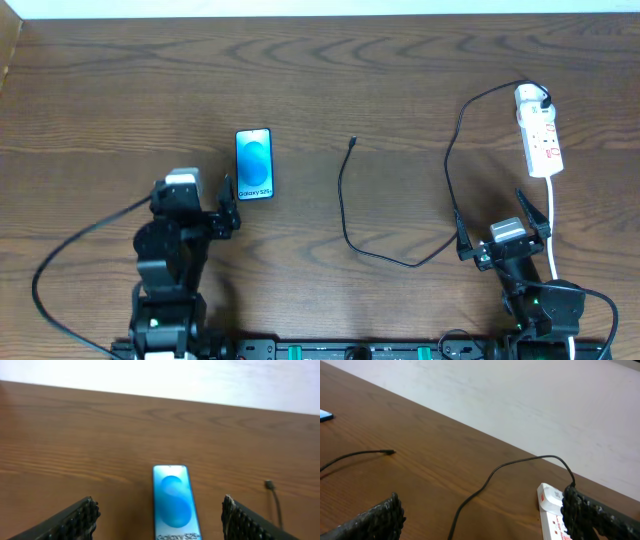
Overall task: Plug charger to phone and switch on socket
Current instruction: 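Raise the left arm and move its gripper over the blue phone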
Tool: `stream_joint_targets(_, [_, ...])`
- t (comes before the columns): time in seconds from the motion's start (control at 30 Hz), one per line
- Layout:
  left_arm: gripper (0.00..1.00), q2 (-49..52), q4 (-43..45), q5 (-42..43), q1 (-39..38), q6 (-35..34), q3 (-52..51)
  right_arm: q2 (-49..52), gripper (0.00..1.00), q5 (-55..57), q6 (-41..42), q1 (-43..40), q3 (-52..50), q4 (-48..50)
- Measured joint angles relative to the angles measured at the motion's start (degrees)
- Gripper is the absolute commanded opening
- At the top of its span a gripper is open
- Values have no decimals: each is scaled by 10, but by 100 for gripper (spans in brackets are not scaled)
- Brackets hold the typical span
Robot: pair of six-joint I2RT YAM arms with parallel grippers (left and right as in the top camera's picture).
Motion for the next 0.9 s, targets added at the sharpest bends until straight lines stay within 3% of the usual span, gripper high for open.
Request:
stream_joint_targets(0.2, [80, 84, -84, 38, 0, 2, 105, 0, 99, 0, 0, 0, 0, 0])
stream_joint_targets(0.9, [81, 500, -599, 56, 0, 20, 706, 0, 99, 0, 0, 0, 0, 0])
